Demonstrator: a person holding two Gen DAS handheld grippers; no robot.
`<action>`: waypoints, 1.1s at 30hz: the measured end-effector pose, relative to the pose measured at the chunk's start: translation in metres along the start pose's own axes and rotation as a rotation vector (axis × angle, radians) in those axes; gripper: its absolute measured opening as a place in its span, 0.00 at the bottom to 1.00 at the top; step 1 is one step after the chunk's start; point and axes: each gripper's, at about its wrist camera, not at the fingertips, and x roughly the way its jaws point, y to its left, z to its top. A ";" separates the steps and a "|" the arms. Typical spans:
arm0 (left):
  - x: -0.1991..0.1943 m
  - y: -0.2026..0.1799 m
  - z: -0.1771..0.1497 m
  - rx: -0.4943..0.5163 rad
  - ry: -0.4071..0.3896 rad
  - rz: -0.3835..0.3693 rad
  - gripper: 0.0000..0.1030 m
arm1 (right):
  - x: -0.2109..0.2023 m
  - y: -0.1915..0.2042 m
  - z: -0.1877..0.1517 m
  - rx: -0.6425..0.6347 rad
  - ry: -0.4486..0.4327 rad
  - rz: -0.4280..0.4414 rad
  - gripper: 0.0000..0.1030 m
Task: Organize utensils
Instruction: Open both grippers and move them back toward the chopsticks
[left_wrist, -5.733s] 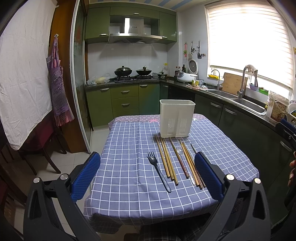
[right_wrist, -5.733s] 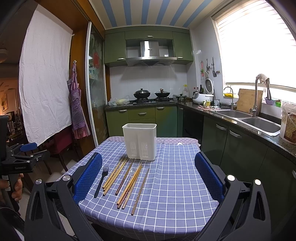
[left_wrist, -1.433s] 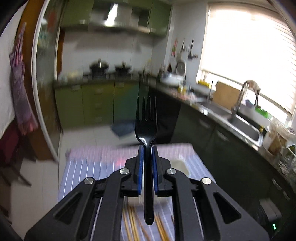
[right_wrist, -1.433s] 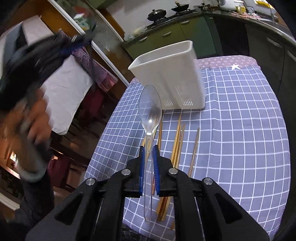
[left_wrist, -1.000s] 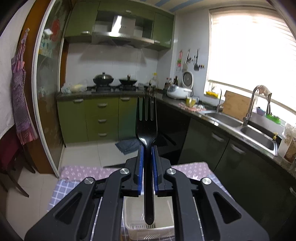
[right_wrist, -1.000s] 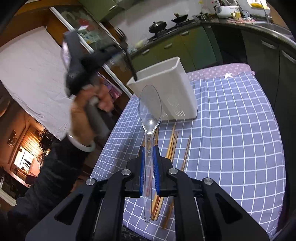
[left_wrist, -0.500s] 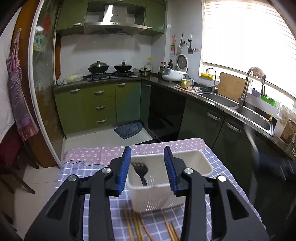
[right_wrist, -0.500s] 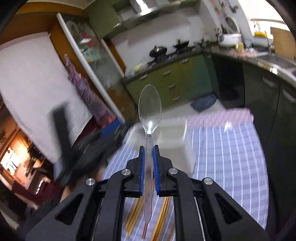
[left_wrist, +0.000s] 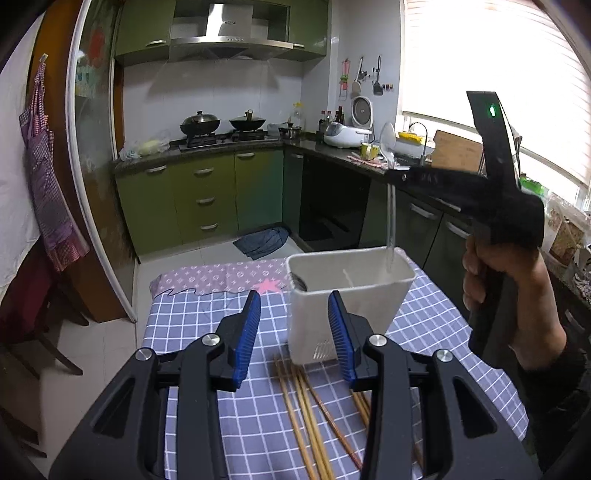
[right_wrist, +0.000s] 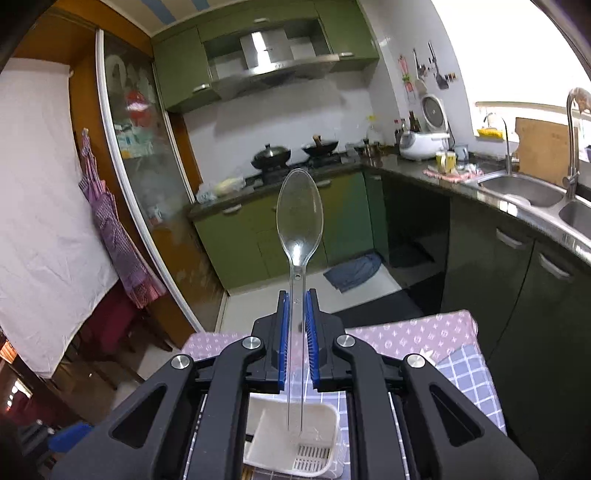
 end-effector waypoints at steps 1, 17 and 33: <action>0.000 0.001 -0.001 -0.002 0.005 0.000 0.36 | -0.001 0.000 -0.006 -0.012 0.001 0.000 0.10; 0.019 -0.003 -0.031 0.011 0.248 0.020 0.40 | -0.039 0.010 -0.095 -0.215 0.092 -0.051 0.28; 0.096 0.012 -0.079 -0.055 0.595 0.069 0.36 | -0.103 -0.026 -0.131 -0.122 0.232 -0.010 0.37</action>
